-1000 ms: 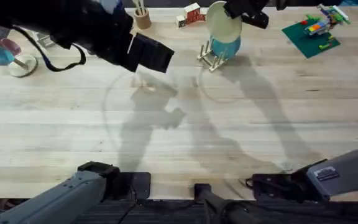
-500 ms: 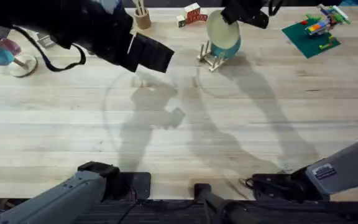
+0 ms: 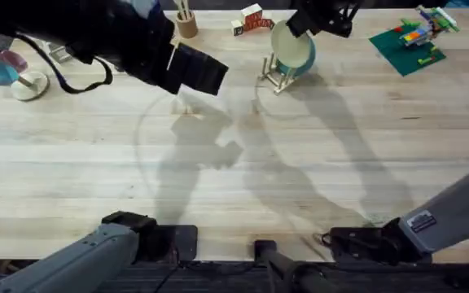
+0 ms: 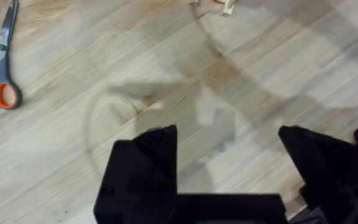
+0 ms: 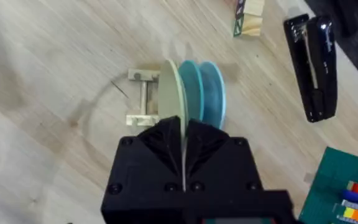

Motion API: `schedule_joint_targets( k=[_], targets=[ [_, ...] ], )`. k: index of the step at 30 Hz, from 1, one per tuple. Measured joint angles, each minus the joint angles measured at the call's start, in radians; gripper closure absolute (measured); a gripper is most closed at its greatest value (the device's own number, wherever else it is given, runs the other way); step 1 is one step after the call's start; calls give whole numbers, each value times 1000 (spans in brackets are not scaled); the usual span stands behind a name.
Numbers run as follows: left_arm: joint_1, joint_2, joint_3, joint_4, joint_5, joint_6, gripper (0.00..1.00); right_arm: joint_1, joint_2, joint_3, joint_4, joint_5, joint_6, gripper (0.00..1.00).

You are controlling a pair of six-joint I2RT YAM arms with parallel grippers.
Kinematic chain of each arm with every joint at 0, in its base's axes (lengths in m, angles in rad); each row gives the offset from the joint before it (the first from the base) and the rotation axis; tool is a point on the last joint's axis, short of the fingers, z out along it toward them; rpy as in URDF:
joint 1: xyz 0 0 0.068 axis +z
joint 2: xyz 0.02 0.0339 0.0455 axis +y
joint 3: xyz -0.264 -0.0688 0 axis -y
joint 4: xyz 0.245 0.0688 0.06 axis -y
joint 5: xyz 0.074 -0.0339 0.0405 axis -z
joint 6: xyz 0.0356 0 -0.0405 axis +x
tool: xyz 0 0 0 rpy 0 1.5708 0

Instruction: Pick up the plates from the table one by one and place each into a slot on the dish rack.

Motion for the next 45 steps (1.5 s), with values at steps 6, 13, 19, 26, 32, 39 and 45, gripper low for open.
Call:
schedule_joint_targets(
  k=[6, 13, 19, 26, 32, 39, 45],
  targets=[
    [0, 0, 0, 0, 0, 0, 8, 0, 8, 0, 26, 12, 11, 973],
    [0, 0, 0, 0, 0, 0, 8, 0, 8, 0, 27, 16, 15, 973],
    [0, 0, 0, 0, 0, 0, 8, 0, 15, 0, 27, 16, 15, 973],
    [0, 0, 0, 0, 0, 0, 8, 0, 59, 0, 26, 19, 15, 973],
    [0, 0, 0, 0, 0, 0, 8, 0, 70, 0, 27, 19, 19, 973],
    [0, 0, 0, 0, 0, 0, 7, 0, 71, 0, 24, 19, 19, 973],
    [0, 0, 0, 0, 0, 0, 7, 0, 71, 0, 23, 19, 19, 973]
  ],
)
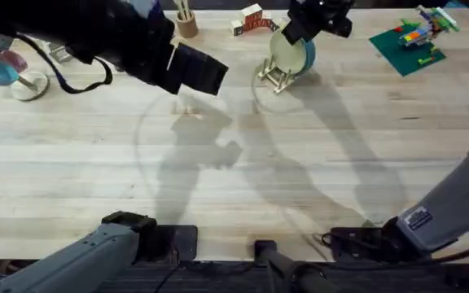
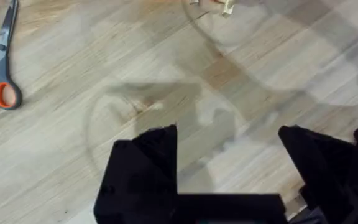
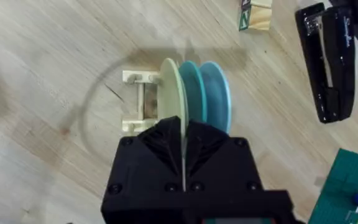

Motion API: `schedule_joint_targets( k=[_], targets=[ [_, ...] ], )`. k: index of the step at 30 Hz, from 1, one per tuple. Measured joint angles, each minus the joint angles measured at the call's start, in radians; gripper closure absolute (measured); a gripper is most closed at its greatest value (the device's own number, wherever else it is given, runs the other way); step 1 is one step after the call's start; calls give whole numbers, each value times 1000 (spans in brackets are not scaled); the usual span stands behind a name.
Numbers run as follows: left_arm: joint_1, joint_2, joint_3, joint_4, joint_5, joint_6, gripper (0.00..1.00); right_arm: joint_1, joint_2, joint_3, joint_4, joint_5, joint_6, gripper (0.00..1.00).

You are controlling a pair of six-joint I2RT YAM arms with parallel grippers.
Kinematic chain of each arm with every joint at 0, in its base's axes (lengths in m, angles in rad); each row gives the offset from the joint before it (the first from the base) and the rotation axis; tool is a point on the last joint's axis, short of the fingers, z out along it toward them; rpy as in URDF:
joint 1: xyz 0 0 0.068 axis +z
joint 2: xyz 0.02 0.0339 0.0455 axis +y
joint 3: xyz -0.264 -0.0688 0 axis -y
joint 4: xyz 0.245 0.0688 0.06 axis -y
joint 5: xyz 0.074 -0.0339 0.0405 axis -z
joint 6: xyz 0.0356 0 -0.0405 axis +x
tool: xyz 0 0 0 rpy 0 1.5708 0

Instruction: Pick up the plates from the table one by one and place each into a slot on the dish rack.

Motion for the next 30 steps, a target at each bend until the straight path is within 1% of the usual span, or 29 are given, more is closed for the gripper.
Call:
schedule_joint_targets(
  k=[2, 8, 23, 27, 30],
  targets=[
    [0, 0, 0, 0, 0, 0, 7, 0, 0, 0, 0, 0, 0, 968],
    [0, 0, 0, 0, 0, 0, 8, 0, 0, 0, 0, 0, 3, 882],
    [0, 0, 0, 0, 0, 0, 8, 2, -5, 0, 0, 0, 3, 874],
    [0, 0, 0, 0, 0, 0, 7, 5, -52, 0, -10, 0, 4, 857],
    [0, 0, 0, 0, 0, 0, 8, 9, -131, 3, -51, 0, 7, 815]
  ],
)
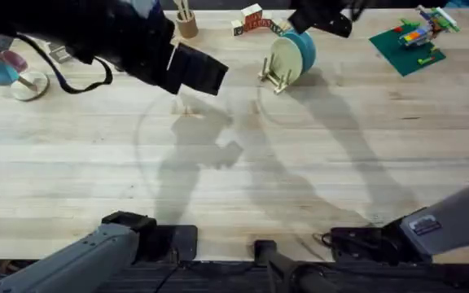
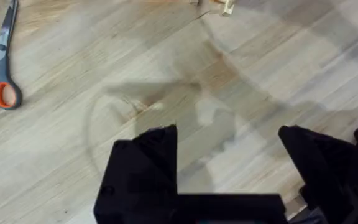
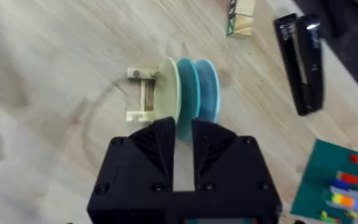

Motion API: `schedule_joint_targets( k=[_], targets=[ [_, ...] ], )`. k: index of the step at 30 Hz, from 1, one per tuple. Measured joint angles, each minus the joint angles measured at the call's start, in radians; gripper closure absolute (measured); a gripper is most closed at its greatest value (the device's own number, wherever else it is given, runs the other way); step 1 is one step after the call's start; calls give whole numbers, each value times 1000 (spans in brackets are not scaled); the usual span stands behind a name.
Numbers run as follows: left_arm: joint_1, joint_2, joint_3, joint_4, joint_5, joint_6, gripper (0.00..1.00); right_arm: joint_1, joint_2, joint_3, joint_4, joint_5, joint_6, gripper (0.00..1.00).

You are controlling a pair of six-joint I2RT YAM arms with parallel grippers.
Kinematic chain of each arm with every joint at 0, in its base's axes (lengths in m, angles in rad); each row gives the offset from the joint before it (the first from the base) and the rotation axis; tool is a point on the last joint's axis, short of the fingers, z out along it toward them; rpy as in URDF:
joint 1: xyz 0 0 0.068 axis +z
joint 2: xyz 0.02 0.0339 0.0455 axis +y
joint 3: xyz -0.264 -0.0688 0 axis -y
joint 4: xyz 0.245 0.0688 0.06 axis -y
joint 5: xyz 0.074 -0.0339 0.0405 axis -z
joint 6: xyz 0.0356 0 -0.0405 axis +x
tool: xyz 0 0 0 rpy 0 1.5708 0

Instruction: Pick up the plates from the table one by one and place each into a slot on the dish rack.

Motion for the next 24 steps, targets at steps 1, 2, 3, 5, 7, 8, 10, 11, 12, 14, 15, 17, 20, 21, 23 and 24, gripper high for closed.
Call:
schedule_joint_targets(
  k=[1, 2, 3, 5, 7, 8, 10, 11, 12, 14, 15, 17, 20, 21, 23, 24],
  targets=[
    [0, 0, 0, 0, 0, 0, 7, 1, -31, 2, -18, 0, 3, 782],
    [0, 0, 0, 0, 0, 0, 8, 3, -62, 5, -38, 0, 4, 716],
    [0, 0, 0, 0, 0, 0, 7, 4, -94, 10, -60, 0, 4, 649],
    [0, 0, 0, 0, 0, 0, 8, 4, -144, 17, -98, 0, 7, 541],
    [0, 0, 0, 0, 0, 0, 7, 5, -194, 20, -141, 0, 15, 447],
    [0, 0, 0, 0, 0, 0, 8, 6, -212, 21, -162, 0, 19, 423],
    [0, 0, 0, 0, 0, 0, 8, 6, -243, 21, -208, 0, 27, 220],
    [0, 0, 0, 0, 0, 0, 8, 7, -256, 21, -230, 0, 31, 77],
    [0, 0, 0, 0, 0, 0, 8, 7, -269, 21, -252, 0, 36, 26],
    [0, 0, 0, 0, 0, 0, 8, 8, -290, 21, -296, 0, 57, 5],
    [0, 0, 0, 0, 0, 0, 8, 8, -299, 21, -315, 0, 69, 6],
    [0, 0, 0, 0, 0, 0, 8, 9, -314, 21, -365, -1, 99, 6],
    [0, 0, 0, -2, 0, 0, 8, 8, -327, 21, -435, -18, 130, 6],
    [0, 0, 0, -7, 0, 0, 8, 8, -328, 21, -454, -34, 139, 6],
    [0, 0, 0, -16, 0, 0, 8, 9, -328, 21, -467, -66, 158, 6],
    [0, 0, 0, -22, 0, 0, 8, 9, -328, 20, -463, -81, 168, 5]
  ],
)
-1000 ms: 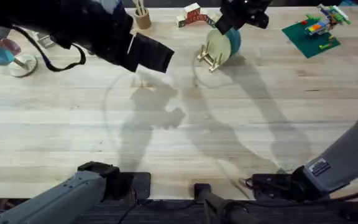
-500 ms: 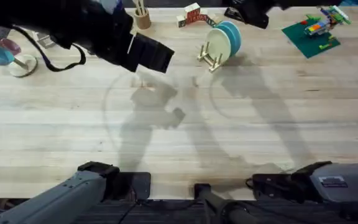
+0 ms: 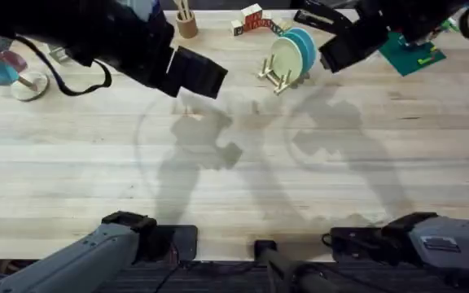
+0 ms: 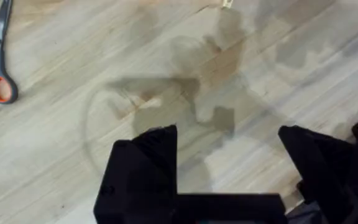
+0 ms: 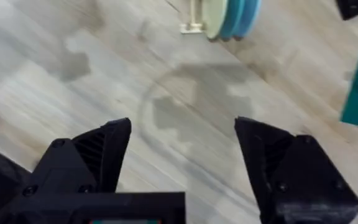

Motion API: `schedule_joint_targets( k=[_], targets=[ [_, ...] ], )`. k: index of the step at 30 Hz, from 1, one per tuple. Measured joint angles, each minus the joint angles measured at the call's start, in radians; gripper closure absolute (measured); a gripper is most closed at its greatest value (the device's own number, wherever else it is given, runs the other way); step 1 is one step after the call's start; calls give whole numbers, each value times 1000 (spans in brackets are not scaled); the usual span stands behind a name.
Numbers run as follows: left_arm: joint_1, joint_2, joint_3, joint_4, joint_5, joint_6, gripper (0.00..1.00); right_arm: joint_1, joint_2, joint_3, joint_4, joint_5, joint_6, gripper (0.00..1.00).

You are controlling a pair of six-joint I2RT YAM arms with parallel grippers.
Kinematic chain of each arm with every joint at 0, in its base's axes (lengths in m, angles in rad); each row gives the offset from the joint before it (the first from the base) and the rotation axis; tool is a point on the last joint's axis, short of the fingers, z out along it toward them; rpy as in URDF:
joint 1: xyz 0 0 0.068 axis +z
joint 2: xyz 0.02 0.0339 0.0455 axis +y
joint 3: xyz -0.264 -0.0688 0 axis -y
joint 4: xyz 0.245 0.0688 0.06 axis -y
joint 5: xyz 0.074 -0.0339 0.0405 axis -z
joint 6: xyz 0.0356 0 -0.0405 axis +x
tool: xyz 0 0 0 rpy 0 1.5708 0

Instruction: Pick up the plates from the table one by one and place each into a slot on the dish rack.

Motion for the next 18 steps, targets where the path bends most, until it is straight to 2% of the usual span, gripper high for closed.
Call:
schedule_joint_targets(
  k=[3, 10, 18],
  targets=[
    [0, 0, 0, -11, 0, 0, 8, 1, -9, -32, 46, -37, 30, 5],
    [0, 0, 0, -12, 0, 0, 8, 6, -18, -191, 101, -67, 73, 6],
    [0, 0, 0, -12, 0, 0, 8, 6, -18, -205, 110, -70, 86, 6]
  ],
)
